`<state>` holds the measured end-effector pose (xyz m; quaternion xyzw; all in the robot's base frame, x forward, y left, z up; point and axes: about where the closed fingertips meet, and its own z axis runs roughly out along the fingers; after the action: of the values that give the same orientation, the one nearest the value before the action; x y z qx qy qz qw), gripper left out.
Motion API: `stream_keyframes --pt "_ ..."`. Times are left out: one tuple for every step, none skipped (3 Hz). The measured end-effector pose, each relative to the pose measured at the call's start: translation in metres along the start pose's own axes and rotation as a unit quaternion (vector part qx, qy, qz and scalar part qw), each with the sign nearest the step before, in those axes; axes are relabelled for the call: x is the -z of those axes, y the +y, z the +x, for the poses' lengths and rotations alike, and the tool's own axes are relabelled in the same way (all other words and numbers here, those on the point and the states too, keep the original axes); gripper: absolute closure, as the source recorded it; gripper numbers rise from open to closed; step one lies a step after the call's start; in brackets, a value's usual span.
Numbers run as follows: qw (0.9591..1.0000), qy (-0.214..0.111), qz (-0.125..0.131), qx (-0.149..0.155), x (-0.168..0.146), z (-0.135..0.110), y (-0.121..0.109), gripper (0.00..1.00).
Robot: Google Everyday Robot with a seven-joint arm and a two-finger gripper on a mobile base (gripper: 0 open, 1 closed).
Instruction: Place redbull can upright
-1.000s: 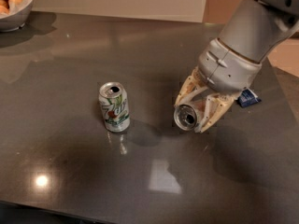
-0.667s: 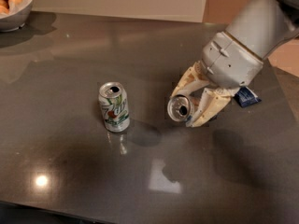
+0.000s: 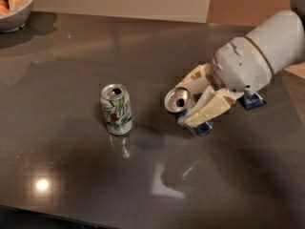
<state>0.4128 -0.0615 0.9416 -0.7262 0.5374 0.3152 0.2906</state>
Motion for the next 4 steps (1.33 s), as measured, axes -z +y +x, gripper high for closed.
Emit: stream_keyframes --pt "0.9958 -0.077 0.026 -0.042 0.000 0.003 -0.004 1.00" --pt "0.9858 -0.148 0.043 -0.067 0.001 0.008 -0.007 1.00" --pt "0.9749 -0.199 0.049 -0.087 0.001 0.017 -0.010 1.00" --pt "0.9639 -0.243 0.050 -0.097 0.004 0.025 -0.015 1.00"
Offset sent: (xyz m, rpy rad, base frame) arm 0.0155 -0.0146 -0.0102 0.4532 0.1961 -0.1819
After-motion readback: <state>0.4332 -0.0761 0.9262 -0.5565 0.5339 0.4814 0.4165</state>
